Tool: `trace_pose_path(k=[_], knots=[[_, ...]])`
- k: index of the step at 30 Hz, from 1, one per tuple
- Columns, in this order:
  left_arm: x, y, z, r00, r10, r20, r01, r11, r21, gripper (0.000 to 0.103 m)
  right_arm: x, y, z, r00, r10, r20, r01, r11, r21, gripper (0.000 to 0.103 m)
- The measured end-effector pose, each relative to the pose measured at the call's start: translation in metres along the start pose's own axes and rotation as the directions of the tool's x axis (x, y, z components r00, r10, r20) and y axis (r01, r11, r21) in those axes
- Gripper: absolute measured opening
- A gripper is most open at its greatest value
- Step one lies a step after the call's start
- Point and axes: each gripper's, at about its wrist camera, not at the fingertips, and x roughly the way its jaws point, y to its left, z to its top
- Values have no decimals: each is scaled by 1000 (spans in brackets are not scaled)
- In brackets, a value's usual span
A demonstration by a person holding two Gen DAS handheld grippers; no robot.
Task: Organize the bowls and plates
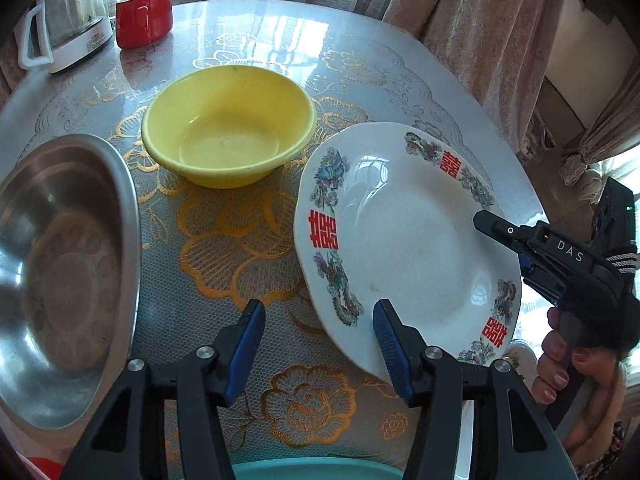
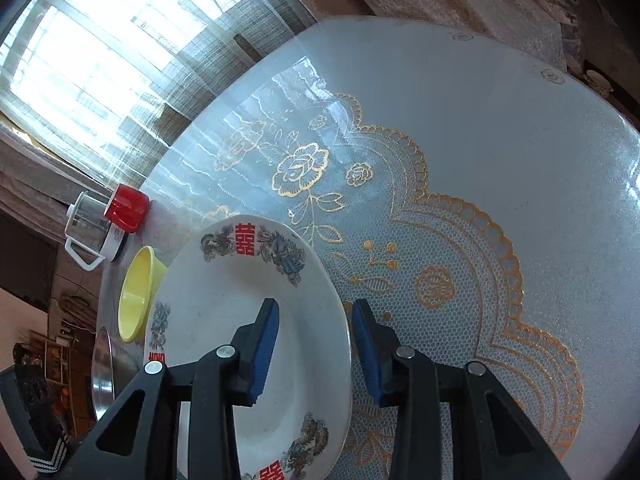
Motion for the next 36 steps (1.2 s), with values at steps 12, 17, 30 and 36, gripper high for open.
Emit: trace_pose_path(k=[12, 17, 30, 36], knots=[[8, -18, -1, 999, 1, 43, -4, 998, 66, 33, 5, 5, 6, 999, -24, -28, 22, 998, -59, 28], [5, -22, -1, 994, 51, 98, -62, 992, 112, 34, 4, -1, 3, 998, 27, -52, -28, 999, -30, 24], [-18, -1, -10, 980, 97, 172, -112, 991, 78, 34, -21, 27, -25, 997, 69, -30, -73, 989, -131, 21], [-23, 6, -18, 983, 89, 159, -99, 993, 56, 34, -29, 35, -37, 997, 77, -13, -78, 985, -152, 21]])
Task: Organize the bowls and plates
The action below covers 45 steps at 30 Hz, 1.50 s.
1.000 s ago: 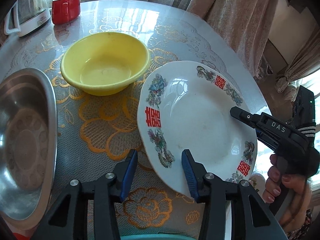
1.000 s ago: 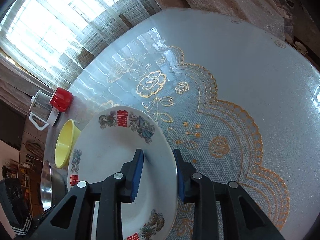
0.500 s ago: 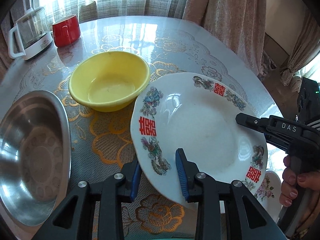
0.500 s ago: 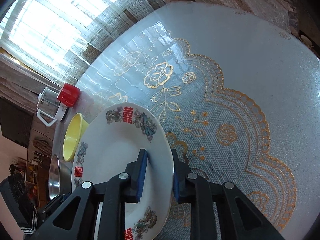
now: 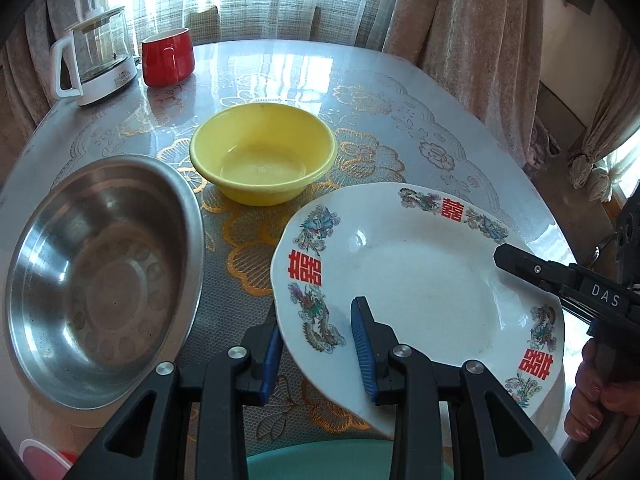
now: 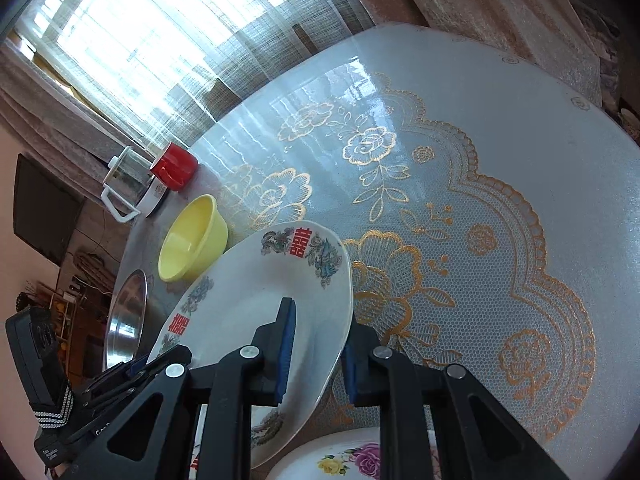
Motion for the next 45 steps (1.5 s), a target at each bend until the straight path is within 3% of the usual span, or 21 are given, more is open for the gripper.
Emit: trace_pose_path(k=[14, 28, 35, 45], knots=[[-54, 15, -41, 996, -38, 75, 40, 999, -17, 34, -44, 35, -39, 998, 46, 50, -43, 997, -64, 21], [-111, 27, -98, 986, -31, 166, 26, 999, 32, 34, -86, 59, -110, 994, 91, 62, -86, 993, -83, 21], [-122, 40, -135, 987, -32, 155, 27, 999, 35, 34, -101, 56, -151, 989, 135, 58, -132, 990, -48, 21], [-114, 46, -173, 990, -13, 142, 3, 997, 74, 34, -98, 44, -197, 991, 130, 34, -130, 992, -5, 21]])
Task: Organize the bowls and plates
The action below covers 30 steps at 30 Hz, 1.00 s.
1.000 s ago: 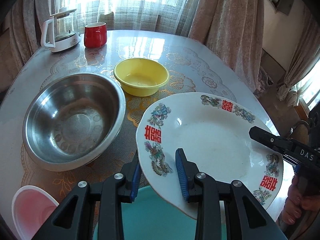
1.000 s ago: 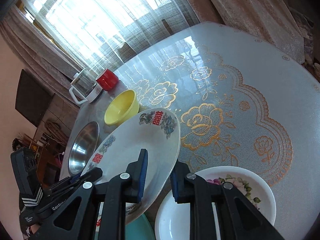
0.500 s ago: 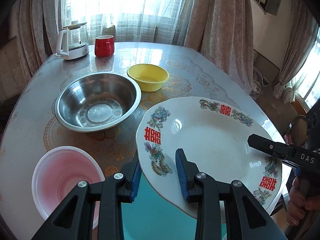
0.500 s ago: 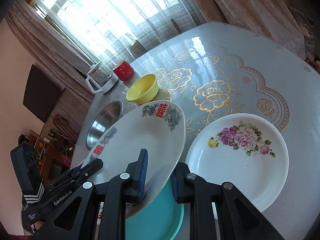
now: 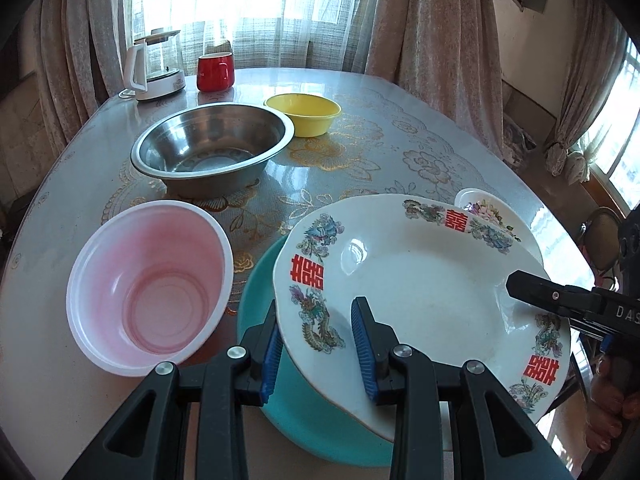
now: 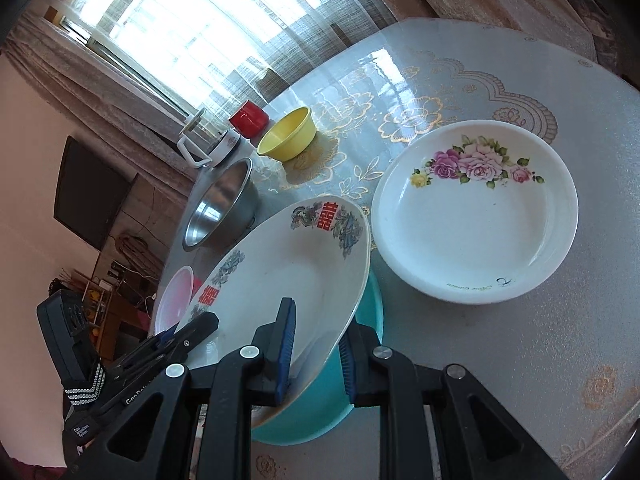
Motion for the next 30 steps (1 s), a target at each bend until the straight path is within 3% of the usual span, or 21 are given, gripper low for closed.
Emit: trace_pose_path(k=[11, 15, 19, 30], knots=[[2, 12, -11, 997, 73, 33, -75, 996, 52, 35, 18, 4, -20, 1000, 22, -8, -22, 1000, 15, 21], [3, 9, -17, 997, 74, 38, -77, 993, 85, 37, 20, -3, -23, 999, 42, -3, -41, 998, 57, 21], [7, 7, -24, 998, 57, 13, -58, 994, 91, 39, 21, -7, -28, 1000, 9, 0, -9, 998, 65, 23], [-7, 5, -29, 992, 96, 82, -105, 988, 114, 38, 3, -7, -39, 999, 0, 37, -3, 998, 64, 29]])
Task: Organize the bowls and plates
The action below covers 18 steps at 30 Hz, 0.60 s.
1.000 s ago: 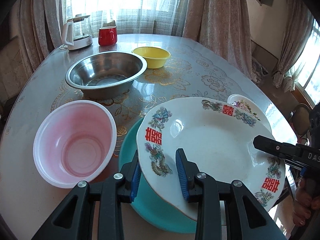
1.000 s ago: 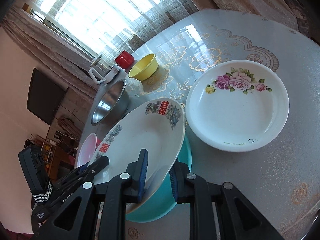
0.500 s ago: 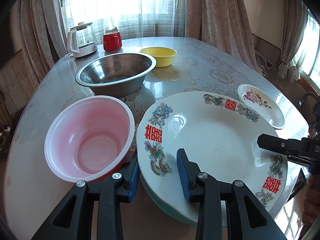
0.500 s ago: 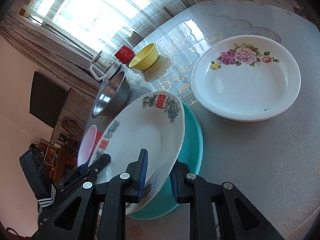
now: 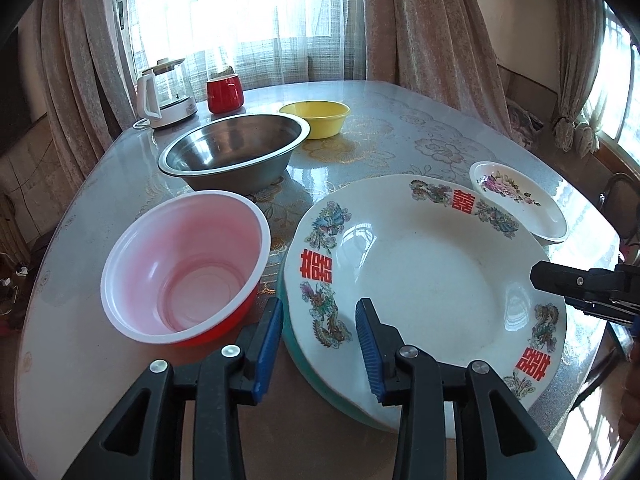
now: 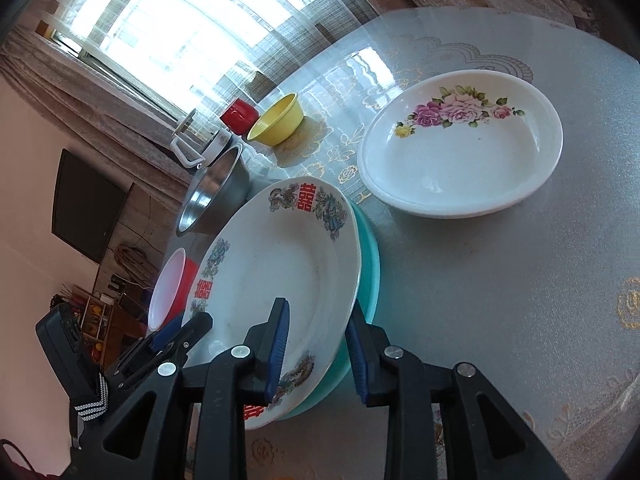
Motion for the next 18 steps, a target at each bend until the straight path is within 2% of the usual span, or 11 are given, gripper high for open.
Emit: trace_pose_path(k=[6, 11, 15, 18], knots=[[1, 0, -1, 1000, 2, -10, -2, 1000, -4, 38, -3, 4, -7, 998, -60, 20, 60, 998, -22, 15], [0, 1, -1, 1000, 2, -12, -2, 1000, -9, 38, -4, 2, -11, 999, -37, 23, 37, 999, -4, 15], [-2, 1, -3, 1000, 6, -14, -6, 1000, -7, 38, -5, 5, -13, 999, -40, 36, 40, 999, -5, 21], [-4, -2, -3, 1000, 11, -15, -11, 1000, 3, 44, -8, 3, -14, 999, -19, 46, 19, 1000, 11, 24]])
